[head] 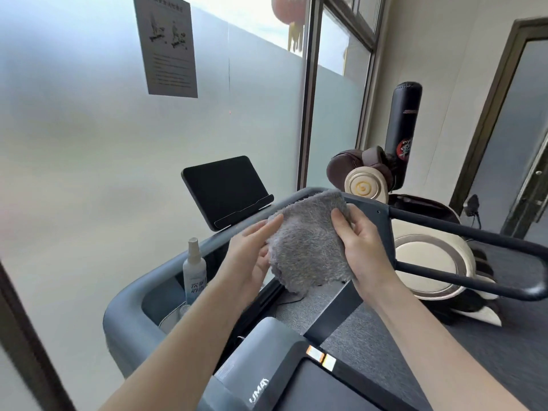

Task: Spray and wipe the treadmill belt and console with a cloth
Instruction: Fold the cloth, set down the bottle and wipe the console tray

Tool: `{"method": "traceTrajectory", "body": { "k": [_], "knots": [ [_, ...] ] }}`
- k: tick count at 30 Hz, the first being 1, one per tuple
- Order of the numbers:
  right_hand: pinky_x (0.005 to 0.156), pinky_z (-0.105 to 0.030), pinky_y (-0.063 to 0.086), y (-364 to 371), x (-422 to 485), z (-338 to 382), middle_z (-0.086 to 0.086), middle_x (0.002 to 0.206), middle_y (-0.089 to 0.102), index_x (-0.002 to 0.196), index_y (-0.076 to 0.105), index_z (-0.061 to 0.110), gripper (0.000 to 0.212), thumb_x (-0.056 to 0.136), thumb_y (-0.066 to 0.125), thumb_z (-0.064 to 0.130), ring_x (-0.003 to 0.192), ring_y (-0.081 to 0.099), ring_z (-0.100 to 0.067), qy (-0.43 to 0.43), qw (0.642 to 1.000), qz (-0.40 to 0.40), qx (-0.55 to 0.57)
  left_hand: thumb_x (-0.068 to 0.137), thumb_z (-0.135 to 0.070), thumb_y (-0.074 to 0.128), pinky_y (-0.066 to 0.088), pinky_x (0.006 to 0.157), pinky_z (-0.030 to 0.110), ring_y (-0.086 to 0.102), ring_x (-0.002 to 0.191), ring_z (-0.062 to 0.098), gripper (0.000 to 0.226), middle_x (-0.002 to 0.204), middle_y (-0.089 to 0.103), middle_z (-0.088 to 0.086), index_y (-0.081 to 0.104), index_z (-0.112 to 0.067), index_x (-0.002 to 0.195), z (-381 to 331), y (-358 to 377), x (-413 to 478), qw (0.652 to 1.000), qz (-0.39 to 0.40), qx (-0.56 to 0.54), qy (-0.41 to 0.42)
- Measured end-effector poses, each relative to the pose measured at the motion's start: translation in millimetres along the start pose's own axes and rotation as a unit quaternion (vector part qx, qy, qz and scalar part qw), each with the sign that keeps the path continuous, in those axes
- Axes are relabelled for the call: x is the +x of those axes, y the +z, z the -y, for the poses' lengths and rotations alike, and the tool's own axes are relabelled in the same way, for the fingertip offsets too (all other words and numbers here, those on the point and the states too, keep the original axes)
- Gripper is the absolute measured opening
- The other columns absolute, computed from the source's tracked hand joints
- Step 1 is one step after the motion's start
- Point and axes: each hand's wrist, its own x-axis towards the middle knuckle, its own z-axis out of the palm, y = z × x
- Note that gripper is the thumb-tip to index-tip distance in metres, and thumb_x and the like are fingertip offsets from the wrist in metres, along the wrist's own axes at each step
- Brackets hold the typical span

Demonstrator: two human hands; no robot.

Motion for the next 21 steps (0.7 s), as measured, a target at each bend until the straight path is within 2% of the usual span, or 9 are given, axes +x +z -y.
{"method": "traceTrajectory", "body": {
  "k": [1, 3, 5, 8, 10, 12, 15, 18, 21],
  "knots": [
    [0.083, -0.042, 0.049, 2, 2, 3, -0.003, 0.089, 0.066, 0.091, 0.060, 0.017, 0.018, 0.099, 0.049, 0.028, 0.087, 0.062, -0.019, -0.015, 1.000, 0.001, -0.008, 0.076, -0.020, 0.072, 0.059, 0.073, 0.026, 0.071, 0.080, 0.019, 0.038, 0.091, 0.073, 0.012, 0.065, -0.001, 0.108, 9, -2, 1, 0.997, -0.014, -0.064, -0.037],
    [0.076, -0.036, 0.048, 6, 6, 5, -0.002, 0.084, 0.063, 0.092, 0.056, 0.010, 0.019, 0.098, 0.049, 0.027, 0.081, 0.060, -0.015, -0.035, 0.999, 0.004, -0.029, 0.082, -0.028, 0.069, 0.055, 0.089, 0.031, 0.069, 0.096, 0.025, 0.048, 0.107, 0.069, 0.018, 0.057, 0.004, 0.116, 28, -4, 3, 0.987, -0.029, -0.121, -0.105],
    [0.074, -0.033, 0.049, 11, 8, 5, -0.001, 0.082, 0.064, 0.094, 0.055, 0.009, 0.020, 0.098, 0.049, 0.027, 0.079, 0.061, -0.013, -0.043, 0.998, 0.012, -0.037, 0.084, -0.042, 0.065, 0.047, 0.102, 0.039, 0.063, 0.108, 0.029, 0.062, 0.120, 0.063, 0.021, 0.055, 0.007, 0.121, 43, -3, 1, 0.983, -0.010, -0.101, -0.155],
    [0.075, -0.035, 0.052, 14, 10, 1, -0.002, 0.087, 0.067, 0.098, 0.059, 0.012, 0.018, 0.098, 0.050, 0.027, 0.083, 0.064, -0.016, -0.021, 1.000, 0.022, -0.005, 0.080, -0.055, 0.058, 0.043, 0.102, 0.040, 0.060, 0.102, 0.029, 0.071, 0.113, 0.065, 0.016, 0.061, 0.003, 0.120, 50, 2, -1, 0.983, 0.035, -0.080, -0.164],
    [0.071, -0.029, 0.054, 13, 12, -4, 0.000, 0.089, 0.070, 0.104, 0.061, 0.014, 0.017, 0.098, 0.050, 0.025, 0.085, 0.067, -0.014, 0.003, 0.999, 0.020, 0.045, 0.087, -0.053, 0.052, 0.043, 0.101, 0.039, 0.062, 0.107, 0.028, 0.061, 0.116, 0.068, 0.012, 0.062, -0.004, 0.122, 49, 4, 3, 0.987, 0.038, -0.088, -0.128],
    [0.069, -0.028, 0.055, 12, 13, -7, 0.000, 0.091, 0.071, 0.106, 0.061, 0.015, 0.017, 0.098, 0.049, 0.024, 0.086, 0.068, -0.013, 0.022, 0.997, 0.019, 0.075, 0.094, -0.042, 0.050, 0.045, 0.099, 0.041, 0.065, 0.104, 0.026, 0.045, 0.111, 0.071, 0.009, 0.062, -0.008, 0.121, 48, 4, 5, 0.993, -0.003, -0.087, -0.082],
    [0.081, -0.037, 0.056, 11, 17, -17, -0.006, 0.101, 0.070, 0.104, 0.062, 0.015, 0.018, 0.098, 0.050, 0.026, 0.096, 0.068, -0.021, 0.041, 0.997, 0.018, 0.062, 0.096, -0.029, 0.055, 0.052, 0.088, 0.044, 0.067, 0.093, 0.026, 0.026, 0.102, 0.071, 0.008, 0.063, -0.006, 0.106, 49, -3, 7, 0.995, -0.096, -0.001, 0.017],
    [0.088, -0.043, 0.054, 11, 24, -34, -0.007, 0.101, 0.070, 0.098, 0.063, 0.017, 0.017, 0.098, 0.050, 0.028, 0.098, 0.066, -0.022, 0.043, 0.999, 0.016, -0.022, 0.094, -0.026, 0.058, 0.053, 0.086, 0.047, 0.066, 0.092, 0.028, 0.019, 0.096, 0.069, 0.012, 0.060, -0.007, 0.095, 52, -12, 7, 0.969, -0.181, 0.118, 0.120],
    [0.087, -0.045, 0.051, 15, 35, -50, -0.010, 0.095, 0.069, 0.092, 0.060, 0.014, 0.016, 0.099, 0.049, 0.025, 0.090, 0.065, -0.023, 0.035, 0.994, 0.043, -0.095, 0.093, -0.024, 0.060, 0.051, 0.074, 0.035, 0.061, 0.078, 0.019, 0.017, 0.084, 0.065, 0.009, 0.058, -0.007, 0.089, 54, -22, 7, 0.919, -0.249, 0.221, 0.210]
  ]
}}
